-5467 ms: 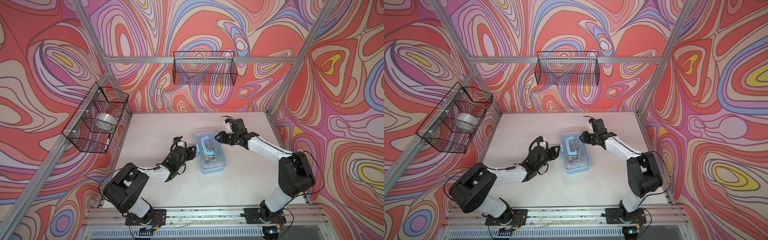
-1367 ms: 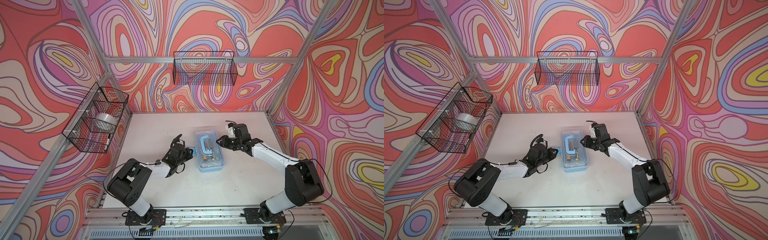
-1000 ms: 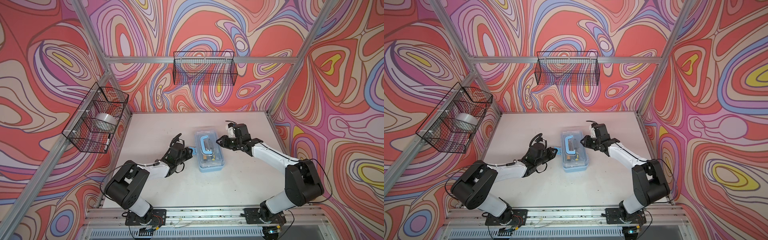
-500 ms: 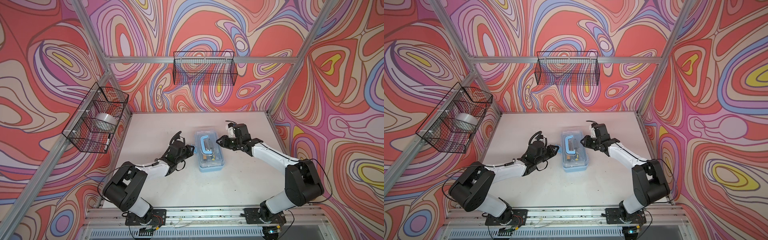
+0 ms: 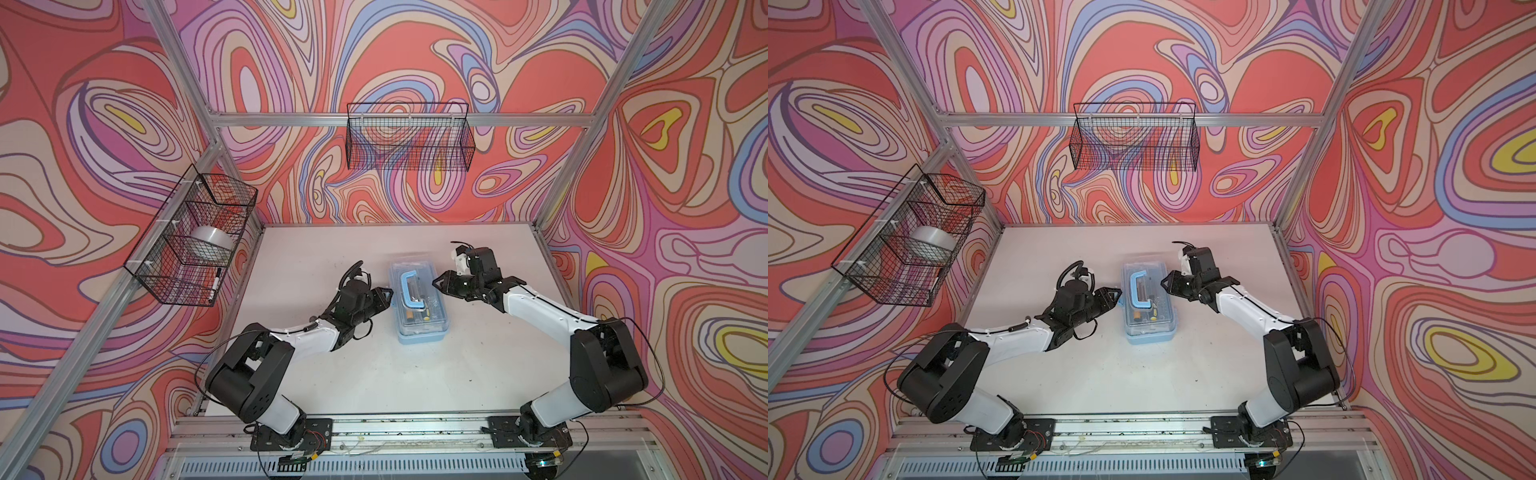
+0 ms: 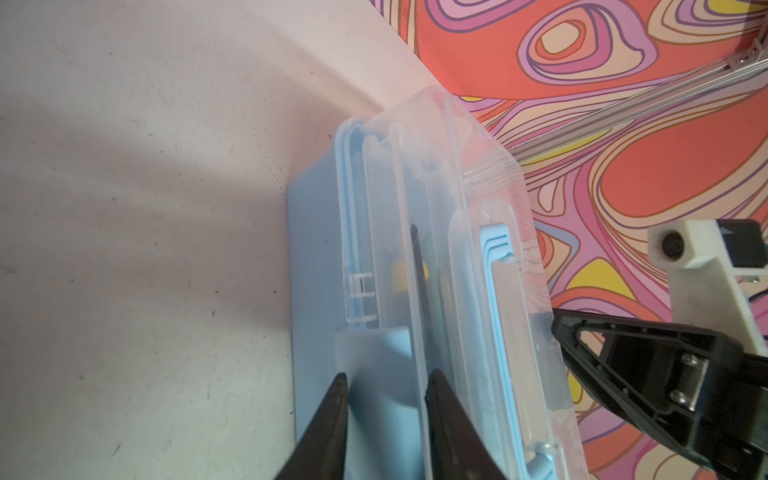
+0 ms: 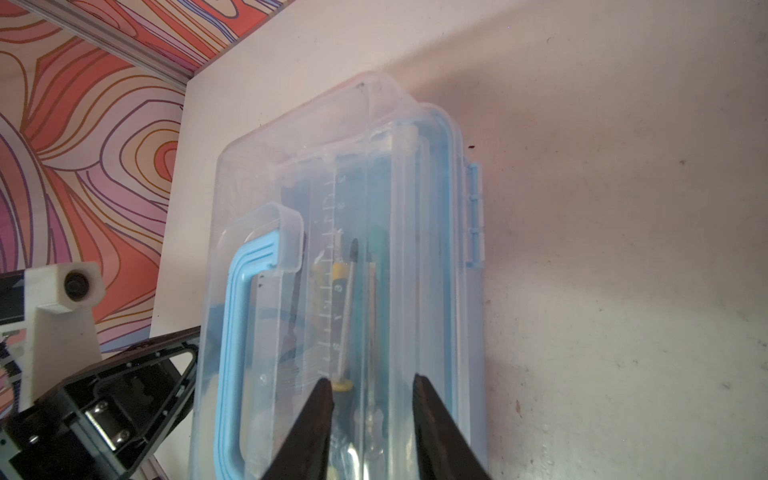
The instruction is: Pack the tool kit
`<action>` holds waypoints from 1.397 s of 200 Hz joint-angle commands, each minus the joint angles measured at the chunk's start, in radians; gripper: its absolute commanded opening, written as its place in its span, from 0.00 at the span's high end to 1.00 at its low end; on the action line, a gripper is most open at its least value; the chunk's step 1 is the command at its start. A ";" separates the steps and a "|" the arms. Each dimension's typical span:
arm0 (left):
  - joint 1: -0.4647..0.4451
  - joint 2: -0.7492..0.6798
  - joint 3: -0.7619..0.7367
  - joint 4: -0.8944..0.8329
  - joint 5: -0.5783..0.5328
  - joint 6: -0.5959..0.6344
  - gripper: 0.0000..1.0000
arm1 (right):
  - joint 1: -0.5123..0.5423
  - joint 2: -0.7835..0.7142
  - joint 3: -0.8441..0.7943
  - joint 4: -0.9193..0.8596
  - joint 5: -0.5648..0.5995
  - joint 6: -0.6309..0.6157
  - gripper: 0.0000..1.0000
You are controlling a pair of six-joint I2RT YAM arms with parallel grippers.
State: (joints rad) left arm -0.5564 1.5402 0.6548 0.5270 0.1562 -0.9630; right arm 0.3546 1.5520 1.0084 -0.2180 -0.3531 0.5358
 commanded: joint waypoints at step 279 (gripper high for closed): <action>-0.003 0.020 0.005 -0.008 0.069 0.002 0.70 | 0.010 0.078 -0.002 -0.067 -0.012 -0.036 0.67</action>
State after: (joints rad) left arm -0.5560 1.5536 0.6392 0.5854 0.1959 -0.9859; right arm 0.3527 1.5715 1.0222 -0.2153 -0.3573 0.5144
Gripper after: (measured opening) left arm 0.297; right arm 0.332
